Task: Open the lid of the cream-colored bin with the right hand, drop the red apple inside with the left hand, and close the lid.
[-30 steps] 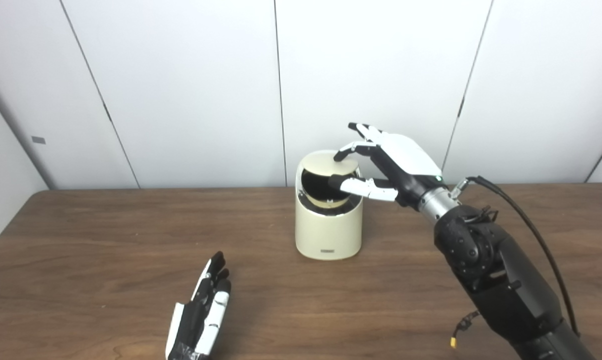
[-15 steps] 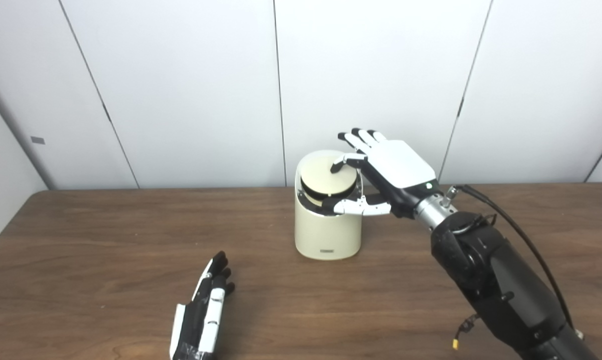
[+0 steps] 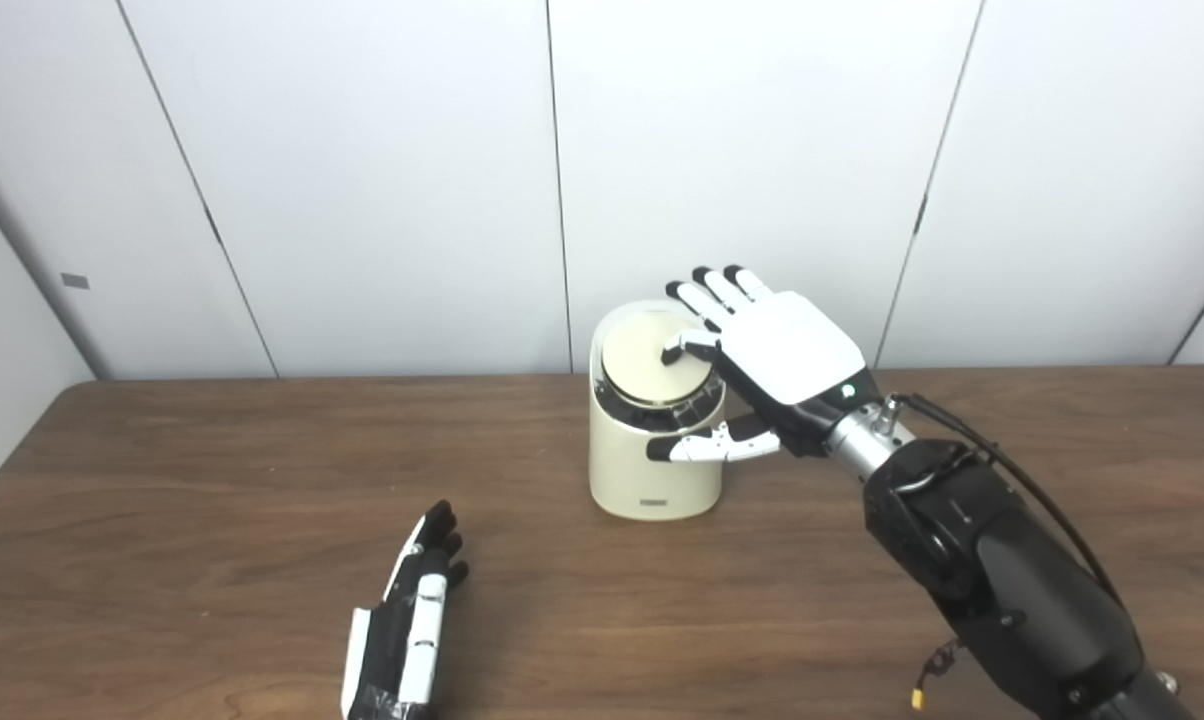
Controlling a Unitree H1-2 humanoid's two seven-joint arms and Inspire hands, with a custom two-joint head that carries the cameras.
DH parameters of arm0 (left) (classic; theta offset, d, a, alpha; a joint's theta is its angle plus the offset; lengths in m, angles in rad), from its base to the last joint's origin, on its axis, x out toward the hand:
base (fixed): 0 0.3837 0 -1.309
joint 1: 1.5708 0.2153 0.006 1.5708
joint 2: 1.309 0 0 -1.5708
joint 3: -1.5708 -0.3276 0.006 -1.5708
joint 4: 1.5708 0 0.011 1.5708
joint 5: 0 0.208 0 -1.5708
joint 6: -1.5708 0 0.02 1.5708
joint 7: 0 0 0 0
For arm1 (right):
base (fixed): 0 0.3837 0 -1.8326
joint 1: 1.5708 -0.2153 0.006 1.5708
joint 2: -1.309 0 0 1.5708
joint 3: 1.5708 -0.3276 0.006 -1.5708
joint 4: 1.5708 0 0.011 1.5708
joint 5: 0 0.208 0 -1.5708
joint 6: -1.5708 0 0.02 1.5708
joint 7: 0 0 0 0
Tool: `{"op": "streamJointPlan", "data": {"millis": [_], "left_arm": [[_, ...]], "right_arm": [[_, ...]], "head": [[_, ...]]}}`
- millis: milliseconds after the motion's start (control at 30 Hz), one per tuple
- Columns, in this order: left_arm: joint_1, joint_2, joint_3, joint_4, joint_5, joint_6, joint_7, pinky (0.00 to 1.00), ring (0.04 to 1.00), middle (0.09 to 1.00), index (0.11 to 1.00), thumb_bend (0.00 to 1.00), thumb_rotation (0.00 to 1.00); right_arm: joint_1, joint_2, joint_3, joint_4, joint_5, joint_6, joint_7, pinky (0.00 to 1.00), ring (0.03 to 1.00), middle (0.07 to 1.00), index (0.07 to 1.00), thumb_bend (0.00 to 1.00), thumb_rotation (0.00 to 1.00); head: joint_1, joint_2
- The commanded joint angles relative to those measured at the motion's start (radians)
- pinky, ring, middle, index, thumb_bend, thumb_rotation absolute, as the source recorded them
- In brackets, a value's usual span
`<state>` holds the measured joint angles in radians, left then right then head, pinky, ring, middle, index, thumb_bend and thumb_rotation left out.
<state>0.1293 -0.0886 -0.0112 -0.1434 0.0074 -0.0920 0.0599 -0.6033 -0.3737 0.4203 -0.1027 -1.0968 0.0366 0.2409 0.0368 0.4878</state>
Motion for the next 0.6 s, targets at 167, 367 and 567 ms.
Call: {"op": "streamJointPlan", "data": {"millis": [167, 367, 567], "left_arm": [[0.020, -0.013, -0.006, 0.033, -0.021, -0.030, -0.004, 0.90, 0.936, 0.946, 0.928, 0.46, 0.83], [0.020, -0.013, -0.005, 0.031, -0.027, -0.026, -0.004, 0.89, 0.936, 0.947, 0.931, 0.46, 0.83], [0.019, -0.011, -0.007, 0.029, -0.023, -0.020, -0.004, 0.89, 0.931, 0.942, 0.925, 0.45, 0.82]], "right_arm": [[-0.020, -0.012, -0.022, -0.023, -0.016, -0.015, 0.011, 1.00, 1.000, 0.975, 0.718, 0.54, 1.00], [-0.010, -0.012, -0.022, -0.024, -0.018, -0.021, 0.012, 1.00, 1.000, 0.974, 0.713, 0.54, 0.99], [-0.004, -0.012, -0.011, -0.021, -0.026, -0.033, 0.016, 1.00, 1.000, 0.971, 0.710, 0.53, 1.00]], "head": [[0.001, 0.007], [0.002, 0.008], [0.002, 0.008]]}}
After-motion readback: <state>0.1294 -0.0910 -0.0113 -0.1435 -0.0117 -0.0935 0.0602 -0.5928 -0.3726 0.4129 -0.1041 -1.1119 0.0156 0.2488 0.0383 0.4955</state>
